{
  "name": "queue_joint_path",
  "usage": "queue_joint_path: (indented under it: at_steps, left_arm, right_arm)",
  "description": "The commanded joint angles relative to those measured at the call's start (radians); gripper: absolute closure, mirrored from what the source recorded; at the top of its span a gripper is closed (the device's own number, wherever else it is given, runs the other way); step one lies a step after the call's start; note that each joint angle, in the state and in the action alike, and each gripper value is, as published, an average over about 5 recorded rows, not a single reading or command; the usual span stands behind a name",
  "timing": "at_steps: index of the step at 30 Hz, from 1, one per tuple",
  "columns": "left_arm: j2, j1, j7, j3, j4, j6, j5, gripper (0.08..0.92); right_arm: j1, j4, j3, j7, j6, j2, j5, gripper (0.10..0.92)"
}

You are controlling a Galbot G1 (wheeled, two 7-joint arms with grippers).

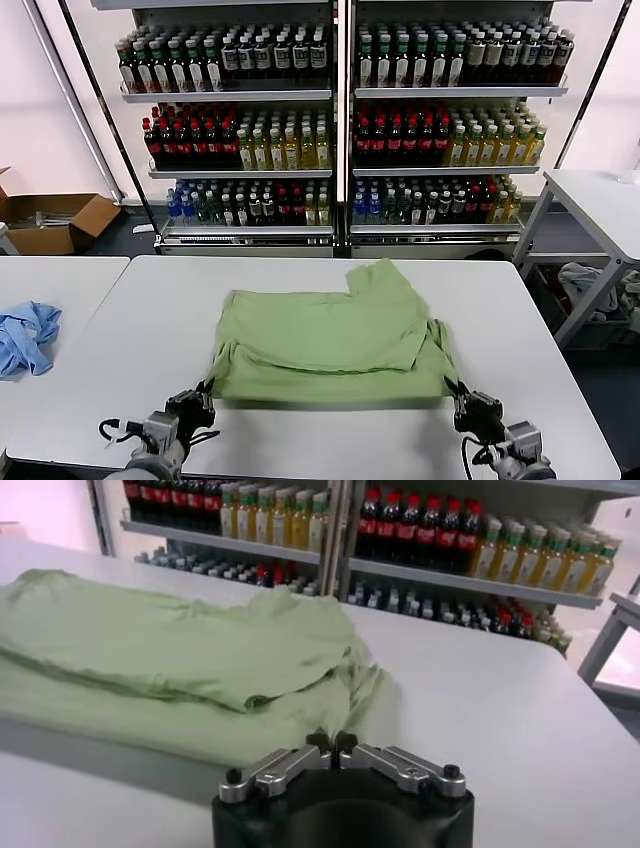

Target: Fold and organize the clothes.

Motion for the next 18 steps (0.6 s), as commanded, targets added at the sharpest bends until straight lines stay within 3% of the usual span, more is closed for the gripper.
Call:
queue_joint_path:
  at_steps: [1,12,18]
  left_arm:
    - [0.006,0.326,-0.218,-0.008,-0.176,0.005,0.123,0.906]
    - [-0.022,0.344,-0.242,0.029,-0.149,-0.061,0.173,0.903]
    - [-0.019,0.33,-0.196,0.04,-0.146,-0.104,0.228,0.796]
  right_arm:
    - [-0.256,0.104,0.056,0.054,0.032,-0.006,-0.105,0.898]
    - [-0.271,0.086,0.006,0.106,0.059,0.029,-0.139,0.892]
    - [-0.288,0.116,0.004,0.128,0.059,0.052,-0.097,0.755]
